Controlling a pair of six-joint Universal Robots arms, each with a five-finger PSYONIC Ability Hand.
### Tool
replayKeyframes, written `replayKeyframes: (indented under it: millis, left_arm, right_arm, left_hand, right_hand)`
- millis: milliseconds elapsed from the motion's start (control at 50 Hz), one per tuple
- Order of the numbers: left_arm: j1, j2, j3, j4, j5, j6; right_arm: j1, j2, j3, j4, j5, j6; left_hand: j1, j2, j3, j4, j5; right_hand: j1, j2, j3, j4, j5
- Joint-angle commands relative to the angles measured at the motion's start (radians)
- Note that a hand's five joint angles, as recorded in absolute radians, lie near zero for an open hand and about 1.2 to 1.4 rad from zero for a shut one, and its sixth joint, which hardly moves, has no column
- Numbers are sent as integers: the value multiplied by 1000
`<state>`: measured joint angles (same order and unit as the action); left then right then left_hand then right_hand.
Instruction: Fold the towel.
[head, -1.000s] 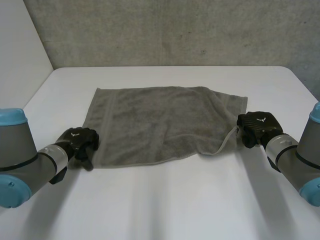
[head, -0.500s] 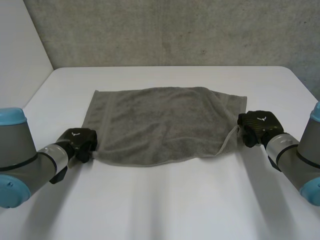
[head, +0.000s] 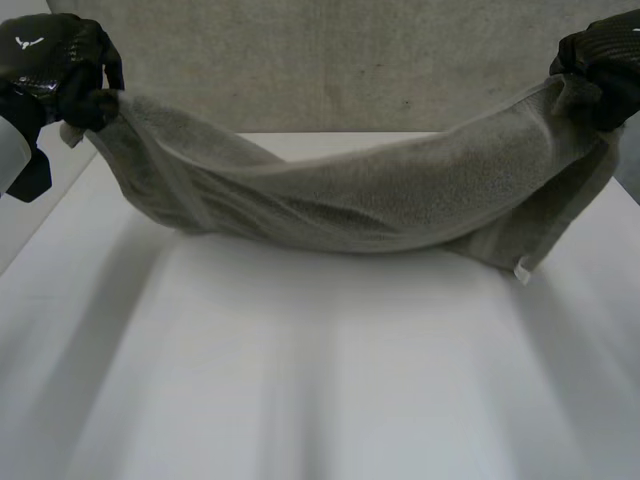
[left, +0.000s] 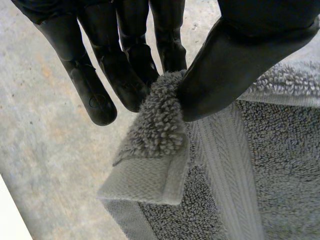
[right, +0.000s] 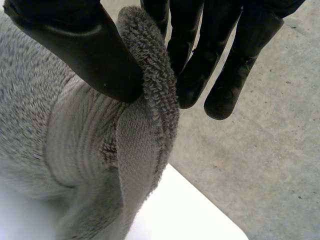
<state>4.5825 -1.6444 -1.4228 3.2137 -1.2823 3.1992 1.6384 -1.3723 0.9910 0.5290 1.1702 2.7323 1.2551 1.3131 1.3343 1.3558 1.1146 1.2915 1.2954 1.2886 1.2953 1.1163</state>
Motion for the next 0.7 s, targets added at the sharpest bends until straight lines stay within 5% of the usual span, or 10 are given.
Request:
replayKeyframes:
  millis: [20, 180, 300, 340, 400, 520, 700]
  left_arm:
    - [12, -195, 88, -74, 26, -7]
    - [1, -493, 399, -77, 24, -22]
    - [-4, -560, 728, -55, 12, -111]
    - [-4, -557, 887, -6, -35, -194]
    - [1, -537, 970, 72, -87, -257]
    - [4, -495, 932, 132, -94, -278]
    - [24, -436, 419, 159, 29, -271]
  right_arm:
    - [37, 172, -126, 51, 23, -117]
    - [153, 392, -275, -81, 49, -105]
    - [198, 443, -442, -483, 109, 53]
    - [195, 411, -465, -715, 161, 211]
    - [189, 363, -430, -837, 177, 321]
    - [178, 317, -281, -802, 126, 345]
    - [140, 302, 25, -727, 5, 216]
  left_hand:
    - [141, 83, 62, 40, 107]
    - [141, 83, 62, 40, 107]
    - [141, 83, 62, 40, 107]
    - [141, 83, 62, 40, 107]
    - [141, 83, 62, 40, 107]
    - [141, 83, 62, 40, 107]
    - [141, 83, 62, 40, 107]
  right_hand:
    - [21, 17, 24, 17, 21]
    - [24, 20, 27, 20, 24]
    - [47, 43, 50, 43, 48]
    - [65, 61, 68, 61, 65]
    - [71, 67, 73, 67, 71]
    - [71, 67, 73, 67, 71]
    - [15, 11, 18, 11, 15]
